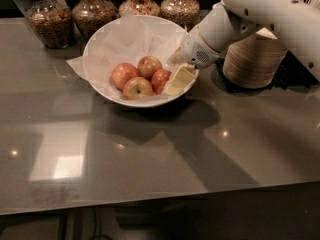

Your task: Pick apple from white bowl

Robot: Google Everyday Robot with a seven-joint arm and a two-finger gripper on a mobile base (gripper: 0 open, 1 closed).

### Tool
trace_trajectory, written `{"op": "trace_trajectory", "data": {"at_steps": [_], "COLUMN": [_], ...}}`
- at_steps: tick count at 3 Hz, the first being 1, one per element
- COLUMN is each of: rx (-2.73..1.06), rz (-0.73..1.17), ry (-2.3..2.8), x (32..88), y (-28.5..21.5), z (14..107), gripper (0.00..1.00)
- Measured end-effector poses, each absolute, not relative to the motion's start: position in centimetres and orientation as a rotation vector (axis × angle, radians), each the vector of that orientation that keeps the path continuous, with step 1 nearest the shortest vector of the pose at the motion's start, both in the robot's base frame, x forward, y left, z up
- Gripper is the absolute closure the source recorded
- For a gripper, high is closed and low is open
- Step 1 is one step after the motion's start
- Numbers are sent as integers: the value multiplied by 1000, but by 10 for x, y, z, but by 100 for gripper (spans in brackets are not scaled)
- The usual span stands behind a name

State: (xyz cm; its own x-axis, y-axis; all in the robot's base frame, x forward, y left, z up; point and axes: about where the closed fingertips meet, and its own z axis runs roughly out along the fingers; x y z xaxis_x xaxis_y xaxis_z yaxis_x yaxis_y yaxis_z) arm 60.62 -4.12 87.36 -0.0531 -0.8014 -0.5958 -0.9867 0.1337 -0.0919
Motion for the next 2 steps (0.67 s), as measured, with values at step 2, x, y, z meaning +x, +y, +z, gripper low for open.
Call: {"op": "trace_trajectory", "data": {"at_steps": [2], "rx": [-1721], "rz": [483], "ry": [1907], "x": [607], "y": [-37], "z": [869], "gripper": [27]}}
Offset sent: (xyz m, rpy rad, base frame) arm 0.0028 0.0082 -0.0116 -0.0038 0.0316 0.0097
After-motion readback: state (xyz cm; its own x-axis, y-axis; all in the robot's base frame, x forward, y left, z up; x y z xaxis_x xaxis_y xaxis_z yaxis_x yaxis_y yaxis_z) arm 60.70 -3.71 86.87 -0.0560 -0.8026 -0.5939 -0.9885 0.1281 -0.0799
